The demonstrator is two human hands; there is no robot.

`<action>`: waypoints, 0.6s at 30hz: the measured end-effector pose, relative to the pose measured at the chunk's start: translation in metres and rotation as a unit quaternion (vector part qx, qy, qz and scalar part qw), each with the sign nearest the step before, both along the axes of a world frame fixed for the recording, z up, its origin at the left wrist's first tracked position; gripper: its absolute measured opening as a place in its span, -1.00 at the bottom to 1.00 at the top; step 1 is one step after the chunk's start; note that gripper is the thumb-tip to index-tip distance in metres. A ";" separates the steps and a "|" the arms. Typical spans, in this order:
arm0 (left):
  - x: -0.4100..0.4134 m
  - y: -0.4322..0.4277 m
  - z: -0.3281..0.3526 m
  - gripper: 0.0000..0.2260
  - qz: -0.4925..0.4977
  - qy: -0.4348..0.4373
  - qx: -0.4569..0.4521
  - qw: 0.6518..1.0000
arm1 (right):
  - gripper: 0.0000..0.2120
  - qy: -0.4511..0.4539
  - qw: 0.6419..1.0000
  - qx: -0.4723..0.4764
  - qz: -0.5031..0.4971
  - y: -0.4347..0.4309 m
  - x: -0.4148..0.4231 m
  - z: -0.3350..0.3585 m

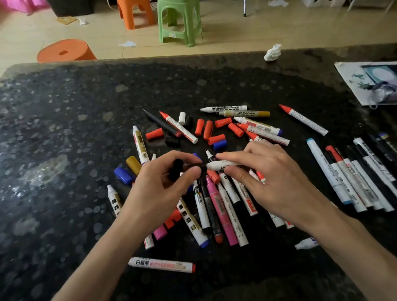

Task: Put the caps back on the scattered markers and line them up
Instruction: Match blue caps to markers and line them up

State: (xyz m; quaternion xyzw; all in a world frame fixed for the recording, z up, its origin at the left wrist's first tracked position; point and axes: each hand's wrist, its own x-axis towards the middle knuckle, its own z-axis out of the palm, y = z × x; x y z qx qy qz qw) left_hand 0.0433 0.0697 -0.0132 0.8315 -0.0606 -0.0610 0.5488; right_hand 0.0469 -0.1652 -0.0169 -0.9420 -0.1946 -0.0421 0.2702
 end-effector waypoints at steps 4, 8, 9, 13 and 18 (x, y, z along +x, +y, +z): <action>-0.001 -0.002 -0.002 -0.88 0.016 -0.017 0.014 1.000 | -0.66 -0.059 0.998 -0.030 0.009 0.006 -0.002 -0.003; -0.003 -0.005 -0.004 -0.88 0.044 -0.039 0.017 0.998 | -0.72 -0.091 0.996 -0.020 -0.019 0.014 -0.005 -0.006; -0.003 -0.005 -0.004 -0.88 0.049 -0.040 0.019 0.998 | -0.73 -0.092 0.995 -0.014 -0.023 0.017 -0.006 -0.008; -0.002 -0.001 -0.005 -0.88 0.051 -0.043 0.025 0.997 | -0.72 -0.073 0.997 -0.004 -0.029 0.024 -0.008 -0.011; 0.000 0.001 -0.006 -0.90 0.057 -0.035 0.046 0.997 | -0.75 -0.027 0.999 -0.010 -0.020 0.021 -0.003 -0.004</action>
